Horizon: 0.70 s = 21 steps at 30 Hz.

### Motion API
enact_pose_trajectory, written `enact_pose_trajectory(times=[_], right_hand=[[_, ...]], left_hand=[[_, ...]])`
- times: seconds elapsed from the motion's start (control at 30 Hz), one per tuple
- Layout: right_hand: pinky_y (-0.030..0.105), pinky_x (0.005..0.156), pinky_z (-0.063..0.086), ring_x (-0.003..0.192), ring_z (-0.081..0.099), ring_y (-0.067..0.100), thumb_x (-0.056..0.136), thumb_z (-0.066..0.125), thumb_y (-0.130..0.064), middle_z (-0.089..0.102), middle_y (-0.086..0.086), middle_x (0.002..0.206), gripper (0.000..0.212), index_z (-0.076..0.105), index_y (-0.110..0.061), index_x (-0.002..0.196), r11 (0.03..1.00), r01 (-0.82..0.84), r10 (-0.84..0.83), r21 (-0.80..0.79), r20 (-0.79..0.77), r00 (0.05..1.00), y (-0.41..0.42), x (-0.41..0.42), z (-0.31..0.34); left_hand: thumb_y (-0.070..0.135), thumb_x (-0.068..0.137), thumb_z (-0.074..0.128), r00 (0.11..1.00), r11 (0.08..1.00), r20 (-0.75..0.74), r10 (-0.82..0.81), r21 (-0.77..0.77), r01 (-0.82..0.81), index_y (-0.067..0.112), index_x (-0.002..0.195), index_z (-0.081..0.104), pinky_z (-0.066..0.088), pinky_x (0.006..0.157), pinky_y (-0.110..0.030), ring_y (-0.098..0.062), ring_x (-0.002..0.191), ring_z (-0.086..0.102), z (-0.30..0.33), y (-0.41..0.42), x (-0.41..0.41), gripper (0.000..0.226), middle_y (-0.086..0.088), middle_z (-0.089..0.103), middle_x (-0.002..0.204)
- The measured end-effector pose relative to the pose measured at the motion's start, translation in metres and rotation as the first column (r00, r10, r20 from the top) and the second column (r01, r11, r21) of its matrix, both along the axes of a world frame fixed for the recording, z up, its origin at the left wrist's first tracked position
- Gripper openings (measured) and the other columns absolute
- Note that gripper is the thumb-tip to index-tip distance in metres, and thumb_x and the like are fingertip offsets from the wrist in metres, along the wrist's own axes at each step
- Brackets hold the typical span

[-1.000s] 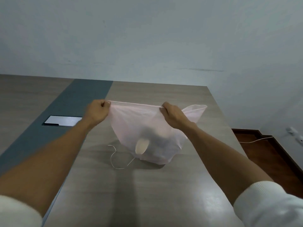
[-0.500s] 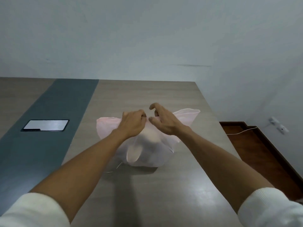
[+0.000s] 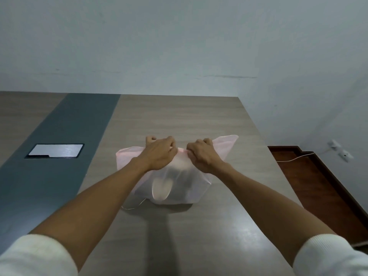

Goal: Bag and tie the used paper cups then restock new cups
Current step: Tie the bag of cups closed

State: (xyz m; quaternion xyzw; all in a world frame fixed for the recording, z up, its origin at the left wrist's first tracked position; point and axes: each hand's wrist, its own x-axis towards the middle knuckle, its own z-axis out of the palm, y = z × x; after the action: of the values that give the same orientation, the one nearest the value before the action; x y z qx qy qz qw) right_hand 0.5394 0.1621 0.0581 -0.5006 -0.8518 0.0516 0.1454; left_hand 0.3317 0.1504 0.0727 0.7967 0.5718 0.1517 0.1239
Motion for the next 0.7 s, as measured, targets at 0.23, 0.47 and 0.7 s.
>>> enact_pose_trajectory(times=[0.23, 0.47, 0.7], right_hand=[[0.040, 0.094, 0.035, 0.078, 0.049, 0.019, 0.090, 0.042, -0.033, 0.059, -0.003, 0.083, 0.019, 0.055, -0.021, 0.085, 0.984, -0.050, 0.038, 0.172, 0.074, 0.997, -0.005, -0.004, -0.006], [0.045, 0.108, 0.033, 0.096, 0.054, 0.017, 0.088, 0.036, -0.041, 0.064, -0.003, 0.100, 0.029, 0.057, -0.023, 0.098, 0.997, -0.010, 0.013, 0.073, -0.042, 0.999, -0.008, -0.006, -0.014], [0.040, 0.080, 0.034, 0.060, 0.045, 0.019, 0.097, 0.027, -0.031, 0.046, -0.008, 0.061, 0.037, 0.038, -0.026, 0.062, 0.987, 0.049, -0.047, -0.151, 0.016, 0.999, -0.007, -0.009, -0.018]], left_hand=[[0.024, 0.105, 0.024, 0.990, 0.974, 0.094, 0.105, -0.209, -0.084, 0.023, 0.081, 0.053, 0.031, 0.095, -0.044, -0.020, 0.089, 0.054, -0.002, 0.001, 0.004, 0.038, -0.001, 0.061, 0.090], [0.020, 0.106, 0.023, 0.988, 0.969, 0.067, 0.138, -0.216, -0.120, 0.014, 0.088, 0.059, 0.027, 0.088, -0.038, -0.022, 0.093, 0.054, -0.012, -0.010, 0.008, 0.041, -0.003, 0.061, 0.094], [0.036, 0.102, 0.040, 0.993, 0.987, -0.114, 0.016, 0.160, 0.002, 0.023, 0.097, 0.055, 0.025, 0.106, -0.044, -0.015, 0.097, 0.053, -0.014, -0.022, 0.002, 0.021, 0.006, 0.056, 0.098]])
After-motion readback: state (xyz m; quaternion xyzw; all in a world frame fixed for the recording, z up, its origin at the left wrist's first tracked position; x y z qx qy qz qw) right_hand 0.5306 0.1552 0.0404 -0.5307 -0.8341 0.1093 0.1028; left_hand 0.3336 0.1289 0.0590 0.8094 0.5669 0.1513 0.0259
